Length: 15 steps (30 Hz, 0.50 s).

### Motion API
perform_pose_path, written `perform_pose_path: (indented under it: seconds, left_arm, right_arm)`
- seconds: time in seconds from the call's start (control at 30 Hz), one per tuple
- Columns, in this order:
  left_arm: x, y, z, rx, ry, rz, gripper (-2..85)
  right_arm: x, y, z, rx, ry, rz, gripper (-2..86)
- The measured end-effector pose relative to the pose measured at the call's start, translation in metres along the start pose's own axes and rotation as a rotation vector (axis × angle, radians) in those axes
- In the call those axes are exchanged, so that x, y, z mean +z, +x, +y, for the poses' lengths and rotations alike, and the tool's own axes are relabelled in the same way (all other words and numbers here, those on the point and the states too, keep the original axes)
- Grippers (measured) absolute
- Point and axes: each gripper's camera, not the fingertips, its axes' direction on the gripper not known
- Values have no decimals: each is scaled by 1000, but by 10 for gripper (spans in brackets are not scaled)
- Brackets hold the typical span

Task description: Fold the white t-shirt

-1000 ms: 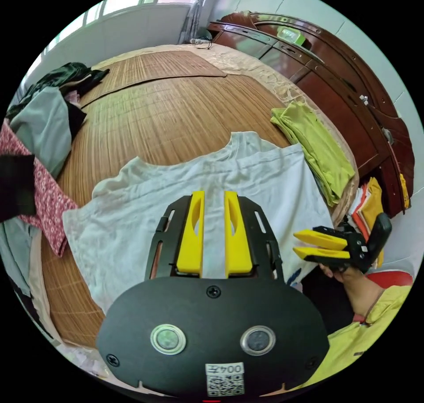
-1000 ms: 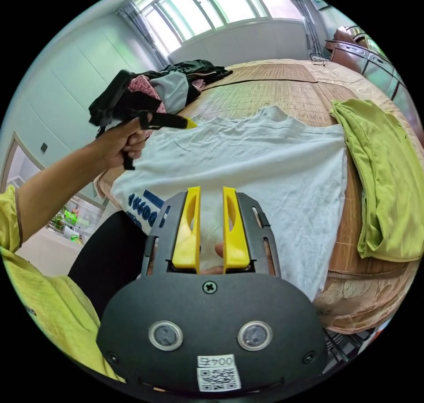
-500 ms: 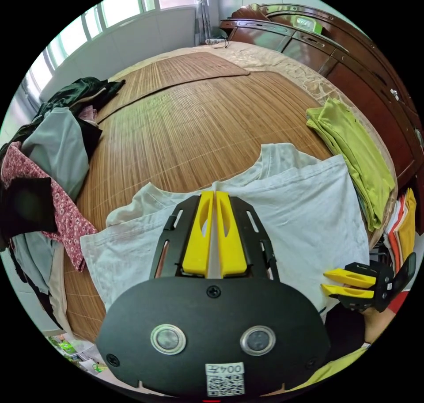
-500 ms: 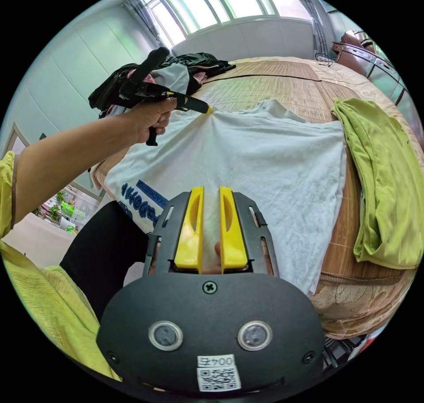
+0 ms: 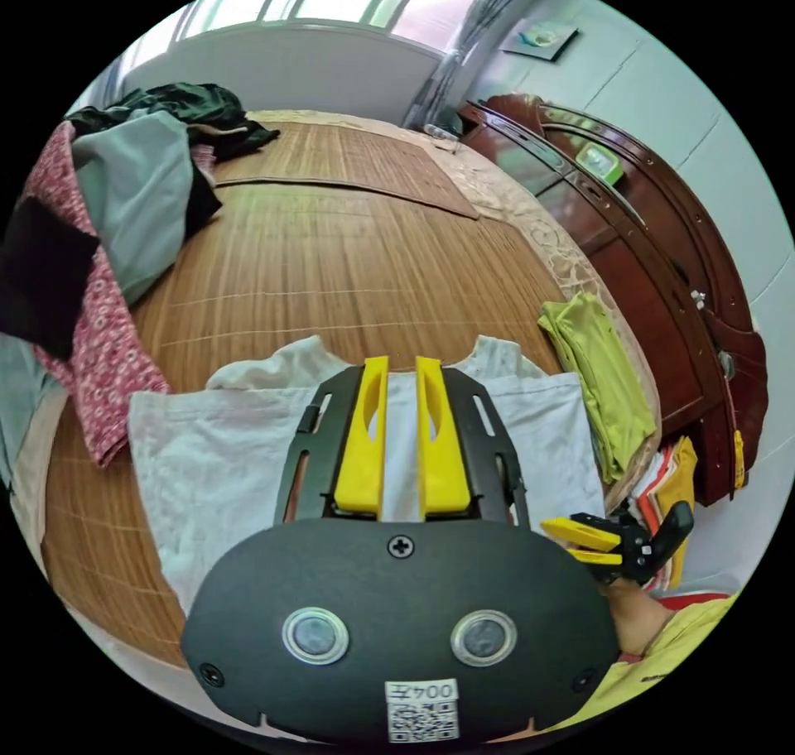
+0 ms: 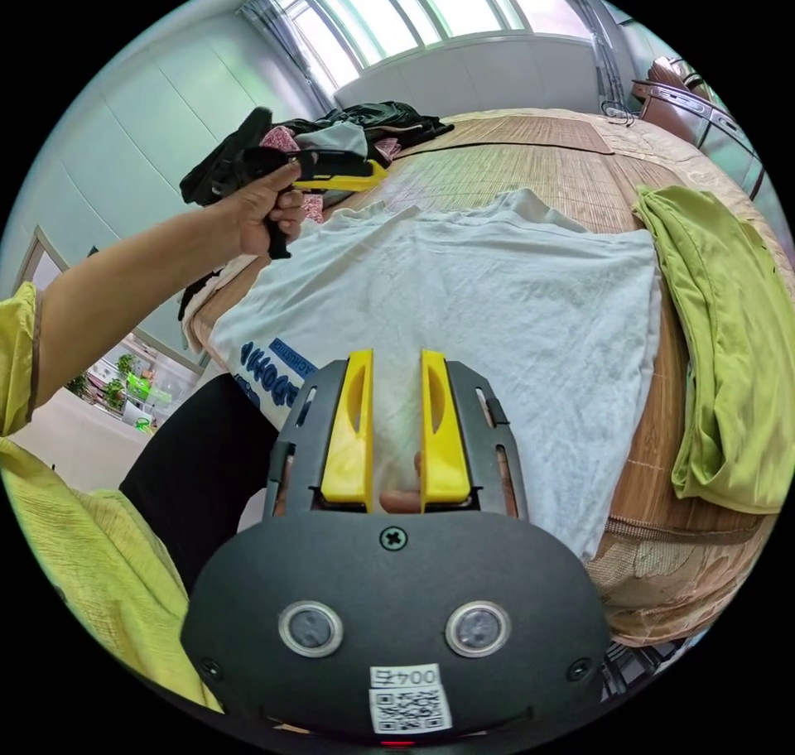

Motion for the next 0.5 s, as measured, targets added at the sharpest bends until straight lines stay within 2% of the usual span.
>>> perform_pose_path:
  seconds: [0.17,0.27,0.37,0.5]
  left_arm:
    - [8,-22,27,78,-99,-177,23]
    - [21,-31,27,80,-136,-225,18]
    - [36,-50,20,16,-198,-263,14]
    - [36,-72,11,-71,-191,-192,9]
  right_arm:
    - [0,-10,1,-29,56,-3,86]
    - [7,-18,3,-60,62,68,87]
    - [14,-23,3,-78,56,119,98]
    - [32,-30,-1,-86,-15,141,118]
